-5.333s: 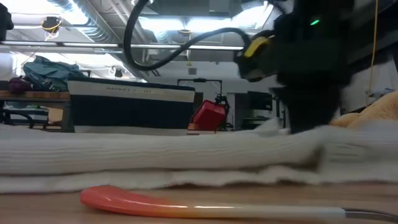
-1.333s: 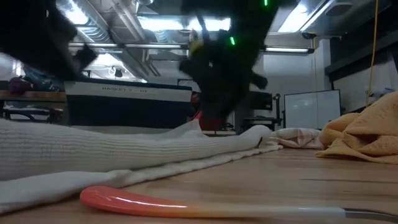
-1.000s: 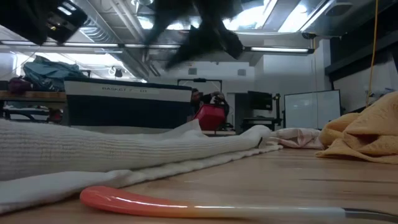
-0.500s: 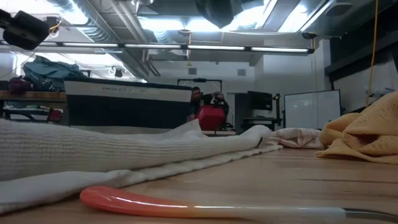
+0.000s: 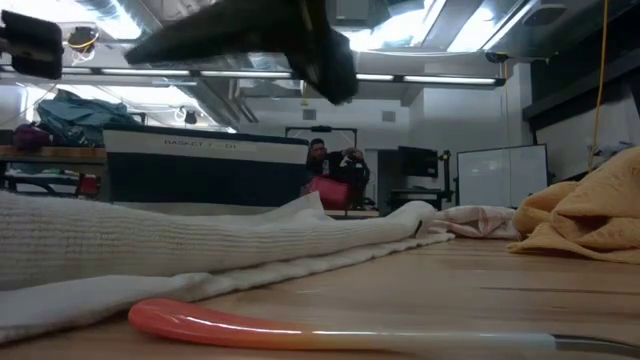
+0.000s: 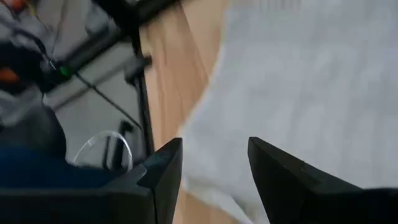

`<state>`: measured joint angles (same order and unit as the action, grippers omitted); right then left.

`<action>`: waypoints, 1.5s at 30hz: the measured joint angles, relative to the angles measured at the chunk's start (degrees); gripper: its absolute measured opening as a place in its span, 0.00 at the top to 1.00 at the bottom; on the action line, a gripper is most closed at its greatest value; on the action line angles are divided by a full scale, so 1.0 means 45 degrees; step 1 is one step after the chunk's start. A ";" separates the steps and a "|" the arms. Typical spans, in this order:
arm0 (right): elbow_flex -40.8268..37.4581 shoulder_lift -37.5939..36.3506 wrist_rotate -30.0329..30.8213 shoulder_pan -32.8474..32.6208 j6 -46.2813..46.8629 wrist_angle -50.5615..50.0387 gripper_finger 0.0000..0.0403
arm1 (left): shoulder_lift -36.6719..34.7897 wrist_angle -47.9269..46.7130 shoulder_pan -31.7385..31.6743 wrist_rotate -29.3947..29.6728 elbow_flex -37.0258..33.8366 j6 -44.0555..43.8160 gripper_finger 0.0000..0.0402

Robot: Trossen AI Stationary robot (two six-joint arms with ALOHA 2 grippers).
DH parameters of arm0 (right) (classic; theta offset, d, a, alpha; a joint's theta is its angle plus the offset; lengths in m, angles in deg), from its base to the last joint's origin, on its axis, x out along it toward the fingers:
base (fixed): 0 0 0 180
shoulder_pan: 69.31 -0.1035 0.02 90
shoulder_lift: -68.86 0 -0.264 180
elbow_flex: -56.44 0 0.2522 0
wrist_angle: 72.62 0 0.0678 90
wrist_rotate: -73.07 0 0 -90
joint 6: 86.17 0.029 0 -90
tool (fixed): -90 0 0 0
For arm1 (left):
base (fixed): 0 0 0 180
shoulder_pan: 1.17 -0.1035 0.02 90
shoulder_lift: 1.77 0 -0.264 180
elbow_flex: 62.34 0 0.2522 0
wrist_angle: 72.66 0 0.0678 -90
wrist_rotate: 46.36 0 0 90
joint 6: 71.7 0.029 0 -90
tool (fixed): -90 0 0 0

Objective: Fold towel
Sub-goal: Fold the left white patterned towel

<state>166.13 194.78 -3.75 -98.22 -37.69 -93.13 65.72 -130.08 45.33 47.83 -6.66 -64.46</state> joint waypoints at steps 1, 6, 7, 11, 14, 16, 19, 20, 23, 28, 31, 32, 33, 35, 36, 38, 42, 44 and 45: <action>-0.0001 0.0073 -0.0300 0.0005 -0.0085 0.0079 0.54 | 0.0000 0.0067 0.0000 0.0005 -0.0125 0.0350 0.56; -0.0001 0.0102 -0.1300 0.0005 -0.0804 -0.0842 0.54 | 0.0002 0.0722 -0.0019 0.0020 -0.0596 0.1100 0.56; -0.0001 0.0100 -0.1365 0.0002 -0.0946 -0.1029 0.54 | 0.0005 0.0919 -0.0021 0.0078 -0.0690 0.1119 0.56; 0.0012 0.0104 -0.1406 0.0005 -0.1793 -0.1478 0.54 | 0.0019 0.1751 -0.0029 0.0768 -0.1123 0.1591 0.56; 0.0019 0.0091 -0.1396 0.0015 -0.2266 -0.2324 0.54 | 0.0089 0.2340 -0.0106 0.1250 -0.1539 0.1890 0.56; 0.0009 0.0100 -0.1396 0.0015 -0.2605 -0.2646 0.54 | 0.0137 0.2476 -0.0193 0.1303 -0.1866 0.2220 0.56; 0.0014 0.0095 -0.1392 0.0015 -0.3243 -0.2917 0.54 | 0.0223 0.2568 -0.0309 0.1363 -0.2210 0.2865 0.56; 0.0014 0.0095 -0.1392 0.0015 -0.3521 -0.3033 0.54 | 0.0223 0.2633 -0.0333 0.1403 -0.2282 0.3043 0.56; 0.0009 0.0095 -0.1387 0.0015 -0.4479 -0.3029 0.54 | 0.0223 0.3088 -0.0462 0.1482 -0.2522 0.3751 0.56; 0.0009 0.0095 -0.1357 0.0010 -0.5877 -0.3042 0.54 | 0.0223 0.4662 -0.0539 0.1501 -0.2915 0.4422 0.56; 0.0009 0.0095 -0.1262 0.0015 -0.6585 -0.3009 0.54 | 0.0225 0.5045 -0.0539 0.1498 -0.2976 0.4498 0.56; 0.0009 0.0095 -0.1262 0.0015 -0.6795 -0.3047 0.54 | 0.0270 0.5152 -0.0539 0.1499 -0.2976 0.4498 0.56; 0.0009 0.0095 -0.1261 0.0015 -0.6916 -0.3109 0.54 | 0.0339 0.5322 -0.0537 0.1501 -0.2976 0.4484 0.56; 0.0009 0.0095 -0.1261 0.0015 -0.7104 -0.3297 0.54 | 0.0578 0.5589 -0.0539 0.1441 -0.2976 0.4330 0.56; 0.0009 0.0095 -0.1261 0.0015 -0.7169 -0.3393 0.54 | 0.0763 0.5779 -0.0534 0.1410 -0.2976 0.4224 0.56; 0.0009 0.0095 -0.1270 0.0015 -0.7185 -0.3536 0.54 | 0.1199 0.6380 -0.0539 0.1154 -0.2976 0.4144 0.56; 0.0009 0.0095 -0.1512 -0.0004 -0.7187 -0.3617 0.54 | 0.2294 0.7827 -0.0459 0.0427 -0.2973 0.3757 0.56; 0.0009 0.0095 -0.1585 -0.0006 -0.7187 -0.3614 0.54 | 0.2770 0.8585 -0.0357 0.0369 -0.2949 0.3707 0.56; 0.0009 0.0095 -0.1705 -0.0013 -0.7192 -0.3603 0.54 | 0.2972 0.8915 -0.0318 0.0355 -0.2945 0.3721 0.56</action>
<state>166.17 195.21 -11.42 -98.27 -70.05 -109.35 79.09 -89.96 43.90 49.42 -19.91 -47.71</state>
